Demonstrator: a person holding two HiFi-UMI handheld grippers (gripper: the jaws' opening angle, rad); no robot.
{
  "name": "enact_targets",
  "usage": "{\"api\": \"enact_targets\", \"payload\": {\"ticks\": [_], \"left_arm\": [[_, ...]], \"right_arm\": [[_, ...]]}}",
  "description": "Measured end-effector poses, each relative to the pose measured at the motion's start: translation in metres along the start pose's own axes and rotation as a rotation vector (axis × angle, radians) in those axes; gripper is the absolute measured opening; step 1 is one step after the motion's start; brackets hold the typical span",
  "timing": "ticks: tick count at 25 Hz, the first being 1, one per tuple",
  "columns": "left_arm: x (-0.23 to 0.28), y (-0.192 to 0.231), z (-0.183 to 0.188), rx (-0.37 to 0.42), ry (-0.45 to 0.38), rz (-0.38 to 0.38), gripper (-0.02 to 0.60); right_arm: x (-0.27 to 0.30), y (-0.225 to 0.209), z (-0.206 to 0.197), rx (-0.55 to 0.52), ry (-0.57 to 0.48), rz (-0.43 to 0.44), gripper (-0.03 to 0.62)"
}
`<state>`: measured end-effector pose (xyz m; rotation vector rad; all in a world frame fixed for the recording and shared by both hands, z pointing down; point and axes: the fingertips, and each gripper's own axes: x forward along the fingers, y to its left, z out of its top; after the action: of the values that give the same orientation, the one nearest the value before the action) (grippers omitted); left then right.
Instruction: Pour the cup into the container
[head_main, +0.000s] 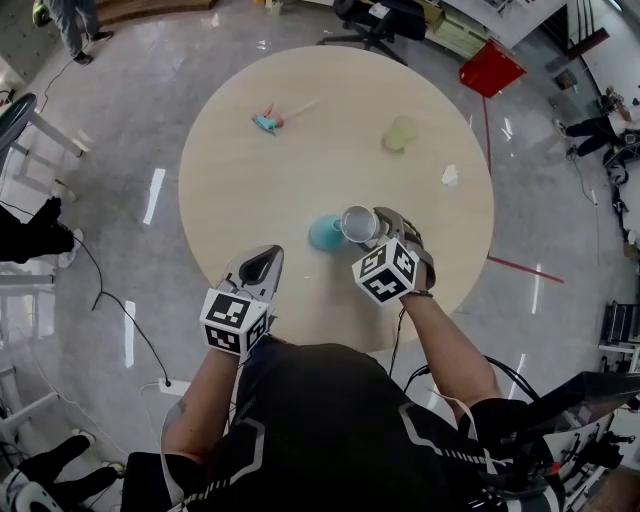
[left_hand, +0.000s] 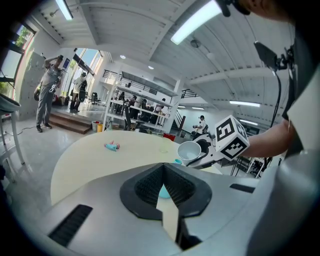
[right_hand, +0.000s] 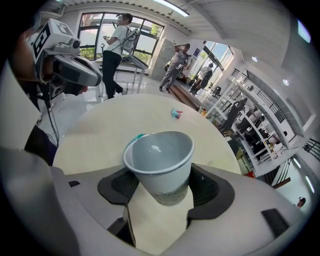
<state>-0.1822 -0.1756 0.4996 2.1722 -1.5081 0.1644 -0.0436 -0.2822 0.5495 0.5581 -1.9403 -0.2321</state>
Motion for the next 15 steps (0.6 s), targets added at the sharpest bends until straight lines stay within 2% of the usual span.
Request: {"api": "enact_targets", "payload": {"ticks": [4, 10, 15], "left_arm": [[-0.002, 0.0, 0.001, 0.006, 0.011, 0.0, 0.002], [0.0, -0.004, 0.005, 0.004, 0.023, 0.0, 0.002], [0.006, -0.006, 0.011, -0.001, 0.03, 0.007, 0.002]], "right_arm": [[0.0, 0.003, 0.001, 0.042, -0.022, 0.006, 0.316], [-0.006, 0.002, 0.005, 0.206, -0.137, 0.049, 0.317], [-0.013, -0.004, 0.004, 0.304, -0.211, 0.052, 0.317]]}}
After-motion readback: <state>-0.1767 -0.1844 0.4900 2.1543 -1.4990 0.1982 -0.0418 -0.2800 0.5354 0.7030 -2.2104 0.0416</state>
